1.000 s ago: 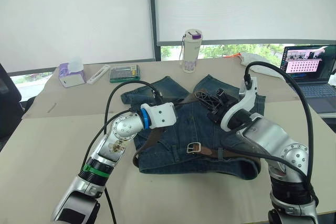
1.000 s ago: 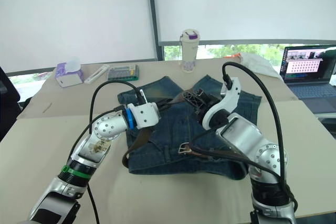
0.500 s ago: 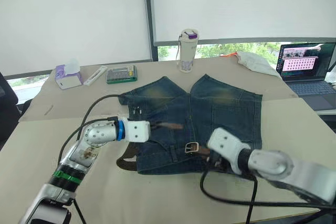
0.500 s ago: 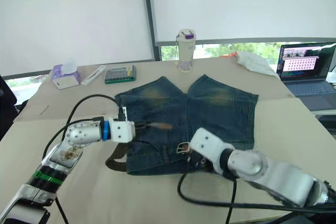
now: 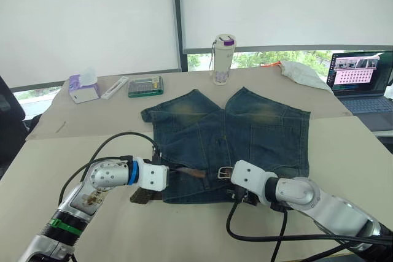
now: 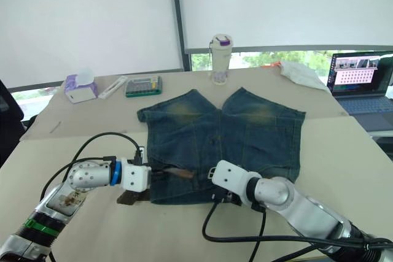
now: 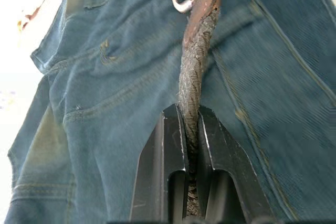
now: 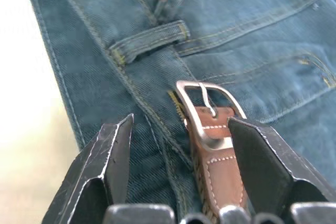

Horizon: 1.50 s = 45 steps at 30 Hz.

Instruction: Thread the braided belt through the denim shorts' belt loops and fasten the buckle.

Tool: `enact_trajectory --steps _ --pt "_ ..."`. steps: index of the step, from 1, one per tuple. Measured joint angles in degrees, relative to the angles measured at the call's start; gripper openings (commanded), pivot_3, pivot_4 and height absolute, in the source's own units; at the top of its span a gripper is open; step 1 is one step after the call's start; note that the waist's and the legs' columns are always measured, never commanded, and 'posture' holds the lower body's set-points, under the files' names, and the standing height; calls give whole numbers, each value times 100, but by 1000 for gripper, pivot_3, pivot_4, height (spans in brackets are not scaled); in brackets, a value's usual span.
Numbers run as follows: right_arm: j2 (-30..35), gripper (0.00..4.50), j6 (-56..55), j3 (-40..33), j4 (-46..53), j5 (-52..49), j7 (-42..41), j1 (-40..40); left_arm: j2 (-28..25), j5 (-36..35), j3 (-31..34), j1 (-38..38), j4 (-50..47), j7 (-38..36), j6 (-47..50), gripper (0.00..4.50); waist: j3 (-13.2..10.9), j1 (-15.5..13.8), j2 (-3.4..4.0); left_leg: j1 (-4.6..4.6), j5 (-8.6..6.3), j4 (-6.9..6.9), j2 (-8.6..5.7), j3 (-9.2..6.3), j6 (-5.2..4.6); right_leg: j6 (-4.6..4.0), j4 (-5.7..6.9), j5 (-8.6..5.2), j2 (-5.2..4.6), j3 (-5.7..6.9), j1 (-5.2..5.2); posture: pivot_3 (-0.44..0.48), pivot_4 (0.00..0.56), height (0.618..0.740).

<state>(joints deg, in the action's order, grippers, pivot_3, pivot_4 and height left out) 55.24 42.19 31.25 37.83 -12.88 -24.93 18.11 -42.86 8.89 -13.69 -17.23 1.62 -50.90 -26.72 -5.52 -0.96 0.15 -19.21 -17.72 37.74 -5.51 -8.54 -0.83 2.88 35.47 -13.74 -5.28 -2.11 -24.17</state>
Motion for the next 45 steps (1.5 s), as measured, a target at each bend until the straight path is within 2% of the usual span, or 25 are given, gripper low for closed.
enact_trajectory --steps 3,4,9,13,16,20,27,37,45 --pt "2 3167 -91 124 -146 516 -185 13 -34 523 -3 1 197 339 -269 0 0 -14 0 1 0 0 -2 2 0 -1 -4 1 1 0 2 0 150 740" --pt "-19 2930 -143 134 -167 639 -253 26 -34 645 -6 1 236 423 -344 0 1 -10 0 1 0 -1 -2 2 0 -1 -2 1 2 1 1 0 150 740" --pt "-285 1363 -271 115 -364 1032 -473 45 -35 1180 -110 0 291 725 -621 0 1 5 -2 2 0 -1 -2 2 0 -1 2 1 1 -1 1 0 150 740" --pt "-643 15 -96 -313 -286 976 -610 -61 -31 1673 -242 -30 302 1000 -867 0 4 18 -7 4 0 -1 -1 2 0 -1 12 1 2 -3 1 0 150 740" --pt "-858 15 191 -553 -223 859 -705 -142 40 1975 -346 -62 305 1187 -959 0 5 17 -7 4 0 -1 -1 3 0 -1 24 1 1 -4 -2 0 150 740" --pt "-941 15 414 -673 -123 842 -763 -178 472 2343 -520 -232 311 1417 -744 0 5 -8 -9 1 0 3 -7 3 0 0 30 1 1 0 0 0 150 740" --pt "-1062 15 687 -783 49 851 -774 -311 920 2441 -549 -397 313 1465 -39 0 6 -6 -10 2 0 3 -7 3 0 0 35 1 2 1 -1 0 150 740" --pt "-1546 15 1420 -1294 157 384 -875 -379 340 2832 -549 -213 312 2113 -378 0 6 3 -10 4 0 1 -4 1 1 0 33 1 0 -3 -3 0 150 740" --pt "-1639 15 1790 -1544 223 -61 -969 -378 268 3206 -565 -191 311 2406 -422 0 6 -6 -10 3 0 1 -4 0 0 0 36 1 0 -1 -2 0 150 740"
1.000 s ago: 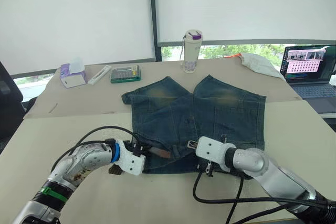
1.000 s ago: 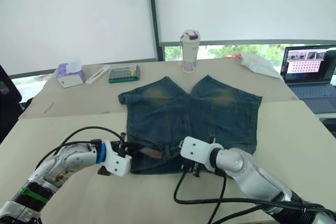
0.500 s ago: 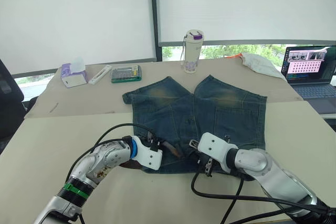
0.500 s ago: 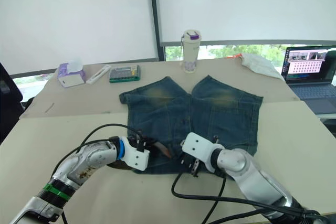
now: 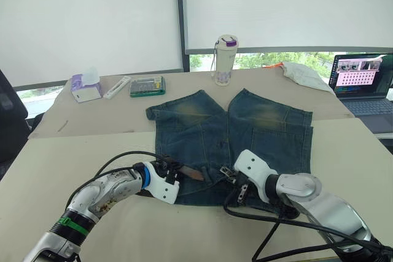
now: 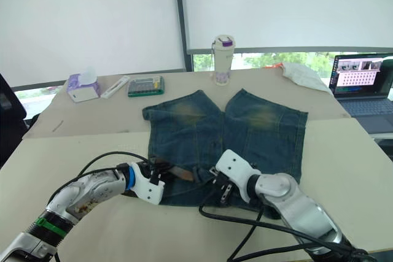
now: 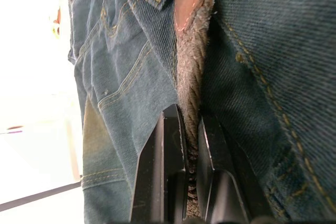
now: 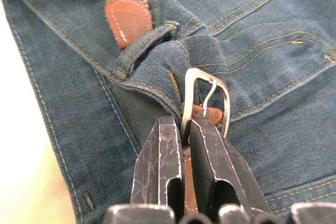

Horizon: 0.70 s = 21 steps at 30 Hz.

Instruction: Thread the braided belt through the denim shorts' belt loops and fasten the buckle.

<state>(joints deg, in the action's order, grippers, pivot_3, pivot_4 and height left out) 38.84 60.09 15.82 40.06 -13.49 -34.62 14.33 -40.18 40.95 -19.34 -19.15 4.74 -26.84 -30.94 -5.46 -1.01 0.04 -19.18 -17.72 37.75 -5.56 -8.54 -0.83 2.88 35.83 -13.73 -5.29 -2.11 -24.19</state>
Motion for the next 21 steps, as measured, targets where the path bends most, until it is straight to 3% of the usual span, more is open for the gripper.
enact_trajectory --steps 2,4,8,14,18,21 --pt "94 15 -106 78 -5 2 -34 23 42 51 -27 -1 0 44 1 0 0 0 0 0 0 0 0 0 0 0 0 0 0 1 0 0 150 740" --pt "470 956 -663 355 -31 255 -221 36 94 59 -59 -3 0 63 -19 0 0 -6 2 -1 0 1 -5 1 0 1 -2 -1 -3 5 -1 0 150 740" --pt "1087 2255 -1843 767 -152 894 -510 -25 162 -307 -91 -3 0 -98 -116 0 0 -18 0 0 0 4 -7 1 0 3 -4 -2 -5 10 0 0 150 740" --pt "975 2255 -2585 939 -379 1516 -552 -5 207 -931 -154 -4 3 -454 -191 0 0 -14 -2 0 0 5 -6 2 0 2 -4 -1 -3 7 1 0 150 740" --pt "840 2255 -2745 1099 -592 1784 -561 -4 210 -982 -194 -11 9 -550 -290 0 0 -27 -2 -1 0 5 -7 2 0 2 -3 -1 -4 6 0 0 150 740" --pt "736 1069 -2816 1110 -655 1897 -625 -4 210 -999 -198 -52 80 -595 -340 0 0 -24 -2 1 0 5 -7 2 1 2 -4 -1 -1 6 0 0 150 740"
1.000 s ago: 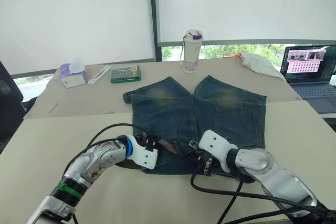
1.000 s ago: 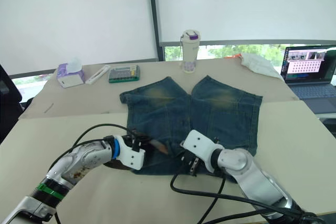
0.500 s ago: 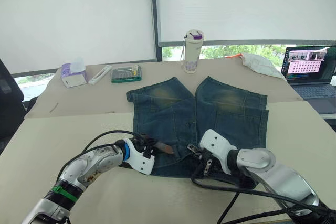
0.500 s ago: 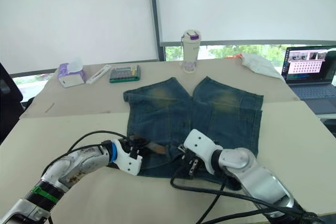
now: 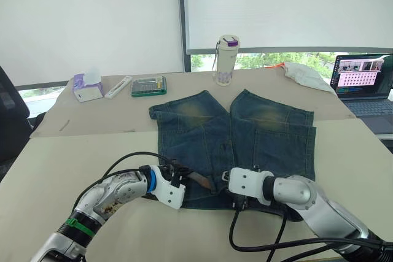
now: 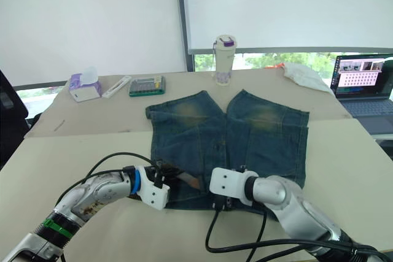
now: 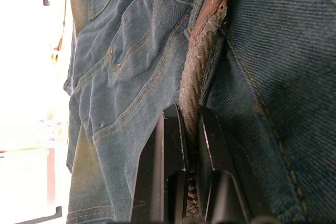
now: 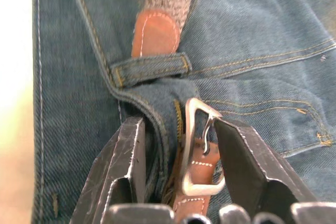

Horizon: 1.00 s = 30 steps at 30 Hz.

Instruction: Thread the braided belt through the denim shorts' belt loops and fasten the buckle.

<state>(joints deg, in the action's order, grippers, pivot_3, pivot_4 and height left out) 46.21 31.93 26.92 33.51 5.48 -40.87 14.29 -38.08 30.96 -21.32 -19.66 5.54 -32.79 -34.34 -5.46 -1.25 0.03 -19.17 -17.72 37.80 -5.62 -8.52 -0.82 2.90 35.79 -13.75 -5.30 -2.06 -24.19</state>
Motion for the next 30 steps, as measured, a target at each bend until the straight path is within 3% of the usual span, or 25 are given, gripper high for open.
enact_trajectory --steps 3,4,10,15,21,28,30 --pt "-186 57 10 -44 0 -31 -116 27 18 -45 -9 -73 117 -55 -39 0 0 6 0 0 0 0 0 0 0 0 1 0 -1 -1 0 0 150 740" --pt "-187 5 10 -67 -4 -28 -159 53 32 -99 -9 -83 147 -86 -35 0 0 5 0 0 0 0 0 0 0 0 3 0 -1 -1 1 0 150 740" --pt "-490 5 365 -348 -72 -223 -273 107 157 -462 9 -133 160 -470 334 0 0 15 0 -1 0 1 0 -1 0 0 7 0 0 -1 0 0 150 740" --pt "-930 5 1411 -773 106 -550 -135 255 390 -1183 198 -107 -159 -955 1367 0 1 24 1 -3 0 1 0 -4 0 -1 20 0 1 -1 -2 0 150 740" --pt "-2033 5 2720 -1419 134 -897 513 509 531 -1710 459 -63 -519 -1259 2479 0 2 54 4 -4 1 0 2 -9 1 -2 28 1 1 -3 -5 0 150 740" --pt "-1692 5 2914 -1414 201 -1033 603 532 772 -2151 522 -96 -935 -1538 3770 0 3 53 4 -4 1 1 -10 -13 1 -2 24 1 -4 0 -3 0 150 740" --pt "-1450 963 2805 -1388 233 -1072 550 480 799 -2336 530 -114 -1083 -1675 4114 0 3 53 4 -3 1 1 -10 -13 1 -1 18 1 -5 0 -1 0 150 740"
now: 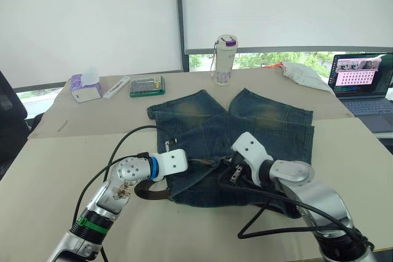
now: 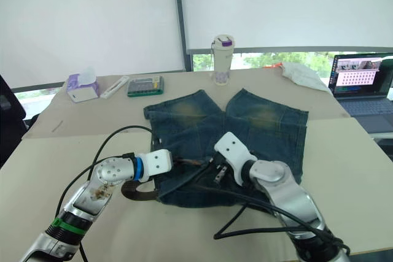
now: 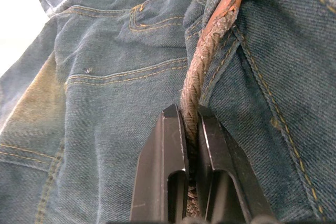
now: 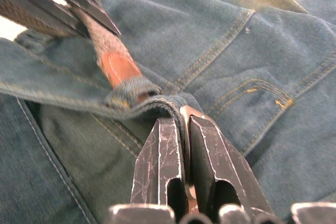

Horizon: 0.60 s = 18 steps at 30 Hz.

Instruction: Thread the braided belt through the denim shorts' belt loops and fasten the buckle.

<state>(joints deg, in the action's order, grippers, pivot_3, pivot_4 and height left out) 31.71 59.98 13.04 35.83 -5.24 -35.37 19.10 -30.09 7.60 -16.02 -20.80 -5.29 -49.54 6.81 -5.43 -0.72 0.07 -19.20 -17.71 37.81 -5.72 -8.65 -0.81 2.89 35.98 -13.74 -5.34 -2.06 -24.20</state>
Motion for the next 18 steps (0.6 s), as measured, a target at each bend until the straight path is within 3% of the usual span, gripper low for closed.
enact_trajectory --steps 5,13,18 --pt "831 2601 -905 528 90 381 -102 -126 0 -356 -4 -107 -281 -362 614 0 -1 10 -1 0 0 0 -1 1 0 1 -5 0 1 1 0 0 150 740" --pt "1199 2601 -1444 736 191 440 -468 -222 -84 -232 -84 -126 -296 -314 411 0 -2 -23 -4 -1 0 2 0 3 0 0 -14 0 -2 -5 2 0 150 740" --pt "1250 2601 -1561 784 259 319 -714 -256 -192 121 -184 -205 -80 -115 -199 0 -3 -6 -5 1 0 0 5 3 1 0 -19 0 1 -8 0 0 150 740"
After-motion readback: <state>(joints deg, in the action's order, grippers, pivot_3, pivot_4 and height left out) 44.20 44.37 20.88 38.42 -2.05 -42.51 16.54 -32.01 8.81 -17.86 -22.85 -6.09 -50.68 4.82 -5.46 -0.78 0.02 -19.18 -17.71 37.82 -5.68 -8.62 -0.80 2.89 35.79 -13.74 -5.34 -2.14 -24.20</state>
